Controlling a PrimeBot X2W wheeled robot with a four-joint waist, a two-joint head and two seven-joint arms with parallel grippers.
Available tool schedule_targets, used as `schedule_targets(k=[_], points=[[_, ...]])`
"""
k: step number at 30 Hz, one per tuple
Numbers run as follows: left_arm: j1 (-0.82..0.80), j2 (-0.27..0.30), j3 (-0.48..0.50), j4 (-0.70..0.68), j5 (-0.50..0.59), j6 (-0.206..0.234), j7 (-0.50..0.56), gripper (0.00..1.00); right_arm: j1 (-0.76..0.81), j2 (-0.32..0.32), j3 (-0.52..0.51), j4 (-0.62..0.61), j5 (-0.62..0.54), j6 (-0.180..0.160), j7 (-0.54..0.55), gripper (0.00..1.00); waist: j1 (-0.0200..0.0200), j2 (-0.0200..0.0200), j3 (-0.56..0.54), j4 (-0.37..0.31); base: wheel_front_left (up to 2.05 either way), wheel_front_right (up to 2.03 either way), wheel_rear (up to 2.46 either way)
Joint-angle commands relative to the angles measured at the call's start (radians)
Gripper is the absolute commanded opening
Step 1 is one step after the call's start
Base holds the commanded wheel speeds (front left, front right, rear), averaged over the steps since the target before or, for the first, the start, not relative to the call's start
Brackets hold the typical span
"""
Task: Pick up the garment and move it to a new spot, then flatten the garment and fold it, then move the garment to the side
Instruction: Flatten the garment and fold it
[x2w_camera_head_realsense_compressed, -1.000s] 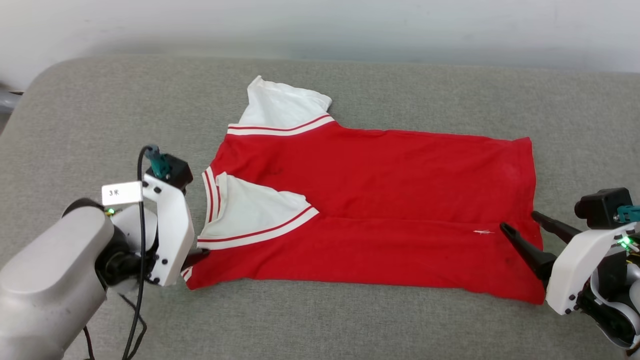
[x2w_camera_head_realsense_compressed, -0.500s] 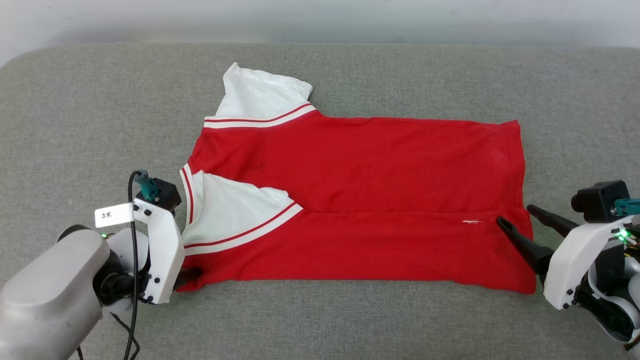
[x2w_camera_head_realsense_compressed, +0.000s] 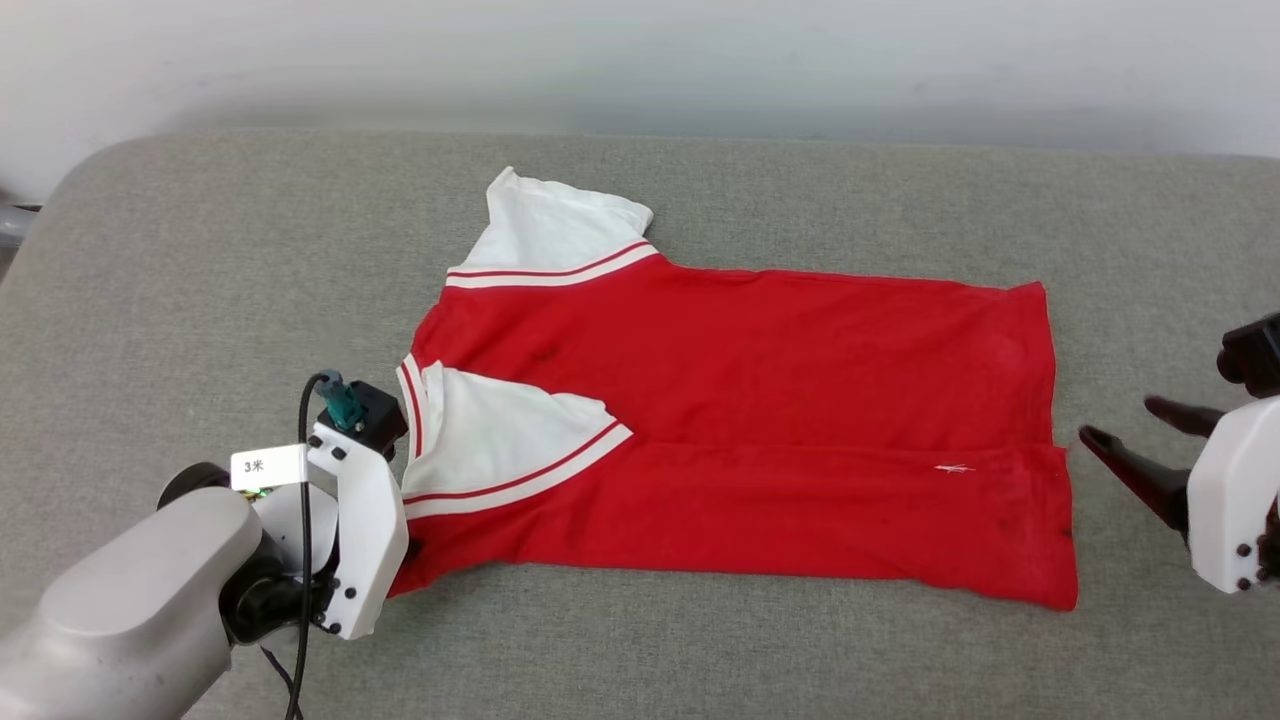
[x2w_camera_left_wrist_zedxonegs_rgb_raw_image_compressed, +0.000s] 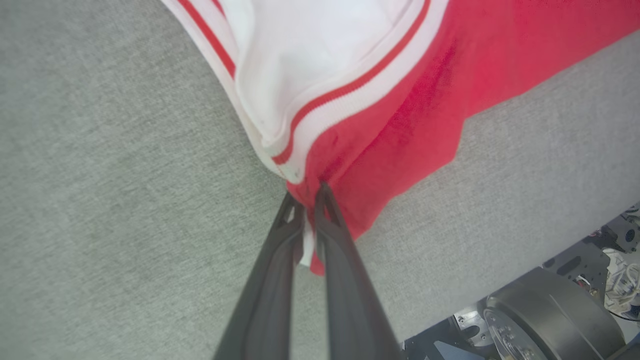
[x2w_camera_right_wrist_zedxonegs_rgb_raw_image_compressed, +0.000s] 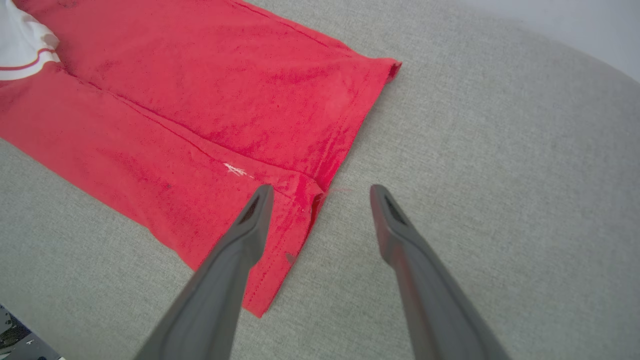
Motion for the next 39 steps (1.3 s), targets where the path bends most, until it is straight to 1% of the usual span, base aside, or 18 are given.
schedule_targets(k=[1, 4, 6, 8, 11, 15, 19, 23, 28, 29, 30, 31, 35, 39], points=[[-0.015, 0.009, -0.007, -0.013, -0.003, 0.000, -0.010, 0.00, -0.004, -0.011, -0.004, -0.006, 0.013, -0.001, 0.050, 1.00, 0.0000, 0.0000, -0.006, 0.007, 0.00, 0.00, 0.00], [-0.023, 0.018, -0.014, -0.035, -0.003, 0.000, -0.024, 0.00, -0.001, -0.029, -0.010, -0.021, 0.032, -0.001, 0.180, 1.00, 0.0000, 0.0000, -0.008, 0.014, 0.00, 0.00, 0.00], [-0.033, 0.021, -0.021, -0.045, -0.001, 0.000, -0.027, 0.00, 0.006, -0.030, -0.006, -0.025, 0.038, -0.001, 0.252, 1.00, 0.0000, 0.0000, -0.005, 0.018, 0.00, 0.00, 0.00], [-0.042, 0.023, -0.027, -0.052, 0.005, 0.000, -0.032, 0.00, 0.014, -0.016, -0.004, -0.021, 0.039, -0.001, 0.302, 1.00, 0.0000, 0.0000, 0.000, 0.022, 0.00, 0.00, 0.00], [-0.051, 0.014, -0.035, -0.057, 0.011, 0.000, -0.037, 0.00, 0.031, 0.007, 0.007, -0.004, 0.022, -0.001, 0.346, 1.00, 0.0000, 0.0000, 0.012, 0.032, 0.00, 0.00, 0.00], [-0.066, 0.005, -0.042, -0.059, 0.022, -0.001, -0.050, 0.00, 0.058, 0.048, 0.020, 0.034, 0.008, -0.001, 0.358, 1.00, 0.0000, 0.0000, 0.034, 0.044, 0.00, 0.00, 0.00], [-0.081, 0.001, -0.048, -0.057, 0.029, -0.001, -0.061, 0.00, 0.073, 0.092, 0.037, 0.088, -0.019, -0.001, 0.333, 1.00, 0.0000, 0.0000, 0.059, 0.052, 0.00, 0.00, 0.00], [-0.084, -0.005, -0.057, -0.047, 0.030, -0.001, -0.071, 0.00, 0.100, 0.145, 0.069, 0.151, -0.014, 0.000, 0.307, 1.00, 0.0000, 0.0000, 0.072, 0.057, 0.00, 0.00, 0.00], [-0.080, -0.008, -0.063, -0.038, 0.023, -0.001, -0.085, 0.00, 0.111, 0.159, 0.105, 0.177, 0.001, 0.001, 0.277, 1.00, 0.0000, 0.0000, 0.074, 0.056, 0.00, 0.00, 0.00], [-0.076, -0.007, -0.065, -0.035, 0.021, -0.001, -0.087, 0.00, 0.110, 0.157, 0.110, 0.178, 0.006, 0.001, 0.268, 0.94, 0.0000, 0.0000, 0.071, 0.054, 0.00, 0.00, 0.00], [-0.072, -0.006, -0.067, -0.032, 0.019, -0.001, -0.090, 0.00, 0.105, 0.152, 0.110, 0.179, 0.011, 0.001, 0.253, 0.25, 0.0000, 0.0000, 0.067, 0.052, 0.00, 0.00, 0.00], [-0.068, -0.005, -0.068, -0.029, 0.019, -0.001, -0.094, 0.00, 0.099, 0.146, 0.107, 0.179, 0.017, 0.001, 0.238, 0.00, 0.0000, 0.0000, 0.062, 0.051, 0.00, 0.00, 0.00], [-0.055, 0.001, -0.073, -0.023, 0.004, -0.001, -0.103, 0.00, 0.085, 0.116, 0.090, 0.173, 0.040, 0.000, 0.193, 0.00, 0.0000, 0.0000, 0.035, 0.043, 0.00, 0.00, 0.00], [-0.040, 0.015, -0.073, -0.030, -0.010, -0.001, -0.116, 0.00, 0.092, 0.082, 0.067, 0.138, 0.066, -0.001, 0.157, 0.00, 0.0000, 0.0000, -0.005, 0.039, 0.00, 0.00, 0.00]])
